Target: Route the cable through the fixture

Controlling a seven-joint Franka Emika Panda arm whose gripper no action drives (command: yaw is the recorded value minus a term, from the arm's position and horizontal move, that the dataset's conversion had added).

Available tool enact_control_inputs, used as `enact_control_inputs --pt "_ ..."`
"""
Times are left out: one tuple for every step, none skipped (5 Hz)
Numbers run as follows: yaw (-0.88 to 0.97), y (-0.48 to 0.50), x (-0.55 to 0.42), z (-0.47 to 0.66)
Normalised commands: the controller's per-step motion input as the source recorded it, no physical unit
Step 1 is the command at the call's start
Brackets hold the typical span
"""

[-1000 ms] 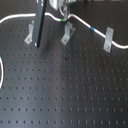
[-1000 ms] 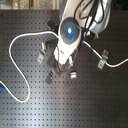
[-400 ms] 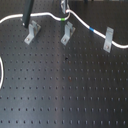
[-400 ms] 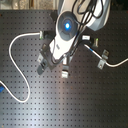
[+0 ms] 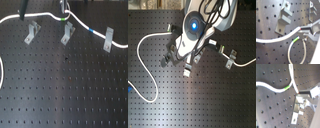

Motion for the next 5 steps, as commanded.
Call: enact_control_inputs --pt "0.99 0.014 0.029 0.00" --pt "0.99 0.016 0.042 0.00" --pt "0.98 0.023 0.082 0.01" --pt "0.97 0.021 0.116 0.03" --pt "0.90 -0.045 0.194 0.07"
